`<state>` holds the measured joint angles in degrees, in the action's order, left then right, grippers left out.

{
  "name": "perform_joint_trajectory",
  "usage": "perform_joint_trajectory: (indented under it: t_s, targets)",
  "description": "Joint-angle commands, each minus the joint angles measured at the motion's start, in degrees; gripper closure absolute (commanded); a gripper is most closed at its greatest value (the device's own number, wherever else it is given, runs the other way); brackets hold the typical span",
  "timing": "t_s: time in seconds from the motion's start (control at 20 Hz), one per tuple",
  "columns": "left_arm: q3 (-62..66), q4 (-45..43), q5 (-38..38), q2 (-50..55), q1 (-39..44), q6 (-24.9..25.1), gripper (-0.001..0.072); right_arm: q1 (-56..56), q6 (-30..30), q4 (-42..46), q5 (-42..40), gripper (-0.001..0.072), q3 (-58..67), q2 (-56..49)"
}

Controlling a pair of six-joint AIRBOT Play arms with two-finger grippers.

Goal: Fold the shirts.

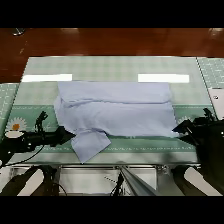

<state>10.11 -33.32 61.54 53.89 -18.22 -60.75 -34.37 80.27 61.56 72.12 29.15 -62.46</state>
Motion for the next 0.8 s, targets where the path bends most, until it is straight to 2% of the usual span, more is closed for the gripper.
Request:
perform_joint_trajectory:
  t_s: [0.0, 0.1, 0.15, 0.2, 0.25, 0.3, 0.4, 0.5, 0.75]
  targets:
    - [-0.04, 0.39, 0.20, -0.02, 0.02, 0.26, 0.0682, 2.82, -4.17, -9.11, -4.31, 0.0092, -0.63, -3.45]
    - [-0.02, 0.39, 0.17, -0.02, 0.02, 0.26, 0.0682, 4.44, -4.81, -11.65, -6.93, 0.0094, -0.39, -4.52]
    - [-0.02, 0.39, 0.20, -0.02, 0.02, 0.26, 0.0682, 5.66, -4.96, -11.58, -7.15, 0.0130, 0.09, -5.27]
    - [0.22, 0.37, 0.28, -0.02, 0.02, 0.28, 0.0682, 6.86, -5.09, -11.65, -6.71, 0.0312, 0.76, -5.92]
    - [1.07, 0.33, 1.36, -0.02, -0.17, 0.31, 0.0682, 8.00, -7.26, -11.87, -5.46, 0.0614, 1.84, -6.19]
    - [2.62, 0.28, 2.91, -0.02, -0.85, 0.31, 0.0682, 8.76, -9.33, -11.52, -3.87, 0.0689, 3.65, -6.19]
    - [7.52, 0.37, 4.68, -0.02, -3.98, 0.26, 0.0681, 8.90, -8.81, -9.88, -2.60, 0.0689, 8.37, -6.19]
    - [12.83, 0.35, 2.99, 0.44, -5.81, -0.48, 0.0683, 8.90, -6.71, -9.40, -4.28, 0.0689, 13.16, -6.75]
    - [28.83, 0.33, 1.57, 12.00, -1.33, -3.61, 0.0684, 11.04, -6.69, -11.91, -4.68, 0.0689, 25.27, -15.39]
